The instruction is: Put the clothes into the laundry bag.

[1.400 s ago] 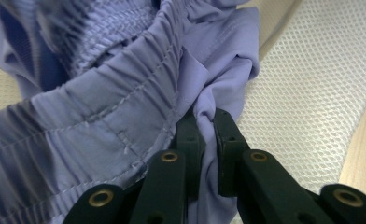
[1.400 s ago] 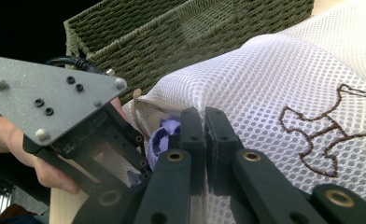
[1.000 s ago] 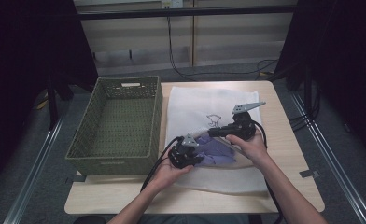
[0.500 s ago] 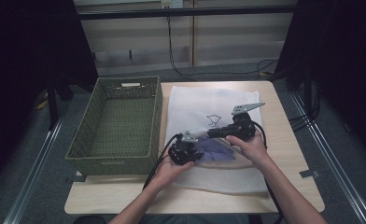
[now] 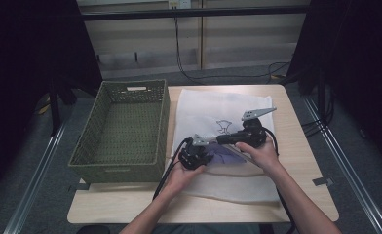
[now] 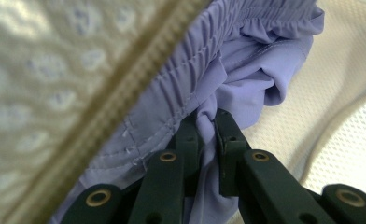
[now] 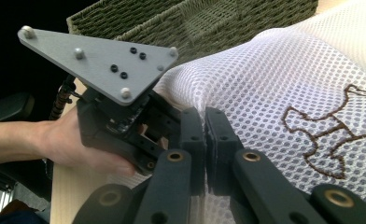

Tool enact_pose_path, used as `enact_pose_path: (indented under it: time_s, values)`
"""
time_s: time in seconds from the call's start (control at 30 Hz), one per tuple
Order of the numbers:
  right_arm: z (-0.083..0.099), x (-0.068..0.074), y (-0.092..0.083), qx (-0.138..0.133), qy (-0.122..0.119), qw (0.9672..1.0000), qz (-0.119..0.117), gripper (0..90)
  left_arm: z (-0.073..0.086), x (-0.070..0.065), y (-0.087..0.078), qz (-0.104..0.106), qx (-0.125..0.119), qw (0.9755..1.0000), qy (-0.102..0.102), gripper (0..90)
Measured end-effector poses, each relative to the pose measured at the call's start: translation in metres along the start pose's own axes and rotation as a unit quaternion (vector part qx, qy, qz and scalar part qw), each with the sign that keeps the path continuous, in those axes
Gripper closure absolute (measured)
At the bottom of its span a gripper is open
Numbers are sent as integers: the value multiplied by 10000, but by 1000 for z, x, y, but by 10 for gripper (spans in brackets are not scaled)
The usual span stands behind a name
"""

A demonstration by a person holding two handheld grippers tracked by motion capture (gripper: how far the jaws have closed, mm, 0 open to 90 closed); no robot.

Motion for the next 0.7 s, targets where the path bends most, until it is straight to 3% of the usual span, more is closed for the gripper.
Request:
enact_pose_path:
  time_s: [0.17, 0.27, 0.43, 0.53, 0.57, 0.7]
  values:
    - [1, -1, 0, 15, -6, 10000, 0, 878, -3, 2, 4, -176, -211, 9995, -146, 824]
    - [1, 0, 0, -3, -13, 10000, 13, 878, -4, 4, 6, -242, -182, 9995, -108, 824]
    - [2, 0, 1, 13, -25, 10000, -14, 878, -6, 5, 8, -272, -242, 9991, -220, 825]
    - [3, 0, 1, 31, -22, 10000, -18, 878, -10, 6, 10, -219, -493, 9973, -504, 826]
    - [3, 0, 1, 37, -29, 10000, -20, 879, -10, 6, 9, -234, -477, 9972, -528, 826]
    - [2, 1, 1, 27, -69, 10000, -33, 879, -12, 6, 10, -304, -554, 9968, -487, 826]
Point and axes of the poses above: each handheld gripper's, and its own axes: y roughly forward along the jaws, z roughly out of its underside, x roughly to its left, the point moved 6 cm from there along y, roughly forward along the jaws, and after that the axes turned 8 degrees about z, right-handed, at the moved point
